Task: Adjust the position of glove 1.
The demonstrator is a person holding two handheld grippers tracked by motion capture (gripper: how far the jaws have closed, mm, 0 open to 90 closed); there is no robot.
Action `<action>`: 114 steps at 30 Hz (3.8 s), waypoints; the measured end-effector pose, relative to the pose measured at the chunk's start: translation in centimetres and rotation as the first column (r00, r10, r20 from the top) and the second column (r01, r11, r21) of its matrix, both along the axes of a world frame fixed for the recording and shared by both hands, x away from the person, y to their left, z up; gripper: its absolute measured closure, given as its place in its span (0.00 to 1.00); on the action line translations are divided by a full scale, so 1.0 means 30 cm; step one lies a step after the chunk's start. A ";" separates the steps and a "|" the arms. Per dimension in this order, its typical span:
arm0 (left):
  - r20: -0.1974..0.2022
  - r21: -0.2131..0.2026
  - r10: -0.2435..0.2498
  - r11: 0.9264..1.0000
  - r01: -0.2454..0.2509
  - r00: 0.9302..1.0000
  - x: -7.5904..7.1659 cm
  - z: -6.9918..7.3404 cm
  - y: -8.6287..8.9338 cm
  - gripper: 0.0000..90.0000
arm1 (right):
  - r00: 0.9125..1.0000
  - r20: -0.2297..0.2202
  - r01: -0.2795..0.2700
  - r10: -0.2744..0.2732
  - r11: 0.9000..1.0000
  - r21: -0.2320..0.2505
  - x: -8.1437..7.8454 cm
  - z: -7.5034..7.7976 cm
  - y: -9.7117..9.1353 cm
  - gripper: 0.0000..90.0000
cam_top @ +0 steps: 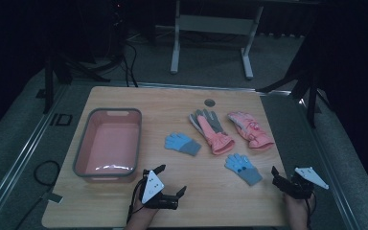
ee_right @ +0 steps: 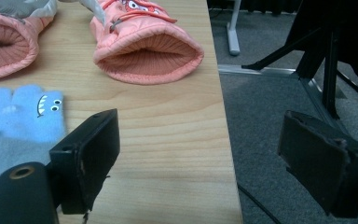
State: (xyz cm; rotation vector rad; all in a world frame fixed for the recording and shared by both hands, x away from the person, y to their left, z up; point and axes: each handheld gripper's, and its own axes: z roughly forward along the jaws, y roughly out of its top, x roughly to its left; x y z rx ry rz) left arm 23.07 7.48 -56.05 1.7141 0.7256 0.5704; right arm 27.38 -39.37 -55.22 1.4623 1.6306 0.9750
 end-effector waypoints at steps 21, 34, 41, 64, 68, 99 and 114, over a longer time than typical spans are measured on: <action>0.004 -0.015 -0.005 1.000 0.005 1.000 -0.003 -0.001 0.004 0.00 | 0.980 -0.168 -0.100 0.106 0.994 0.042 0.037 0.189 0.016 0.16; 0.000 -0.018 -0.005 1.000 0.005 1.000 -0.001 -0.001 0.004 0.00 | 0.949 -0.124 -0.284 0.291 0.956 0.067 0.083 0.306 0.133 0.23; -0.001 -0.018 -0.010 1.000 0.010 1.000 -0.001 -0.001 0.004 0.00 | 0.923 -0.129 -0.356 0.362 0.932 0.072 0.118 0.344 0.199 0.14; 0.011 -0.023 -0.031 0.999 0.031 0.999 -0.005 -0.002 0.001 0.00 | 0.815 -0.155 -0.563 0.558 0.827 0.017 0.275 0.376 0.472 0.31; 0.009 -0.023 -0.036 0.999 0.036 0.999 -0.005 -0.002 0.000 0.00 | 0.798 -0.168 -0.585 0.579 0.811 0.017 0.309 0.366 0.508 0.34; 0.000 -0.031 -0.047 0.998 0.047 0.999 -0.002 -0.001 0.003 0.00 | 0.564 -0.332 -0.802 0.756 0.598 0.001 0.494 0.167 0.892 0.68; 0.002 -0.036 -0.050 0.998 0.050 0.999 -0.003 -0.002 0.005 0.00 | 0.536 -0.458 -0.800 0.709 0.600 -0.005 0.564 0.043 0.966 0.76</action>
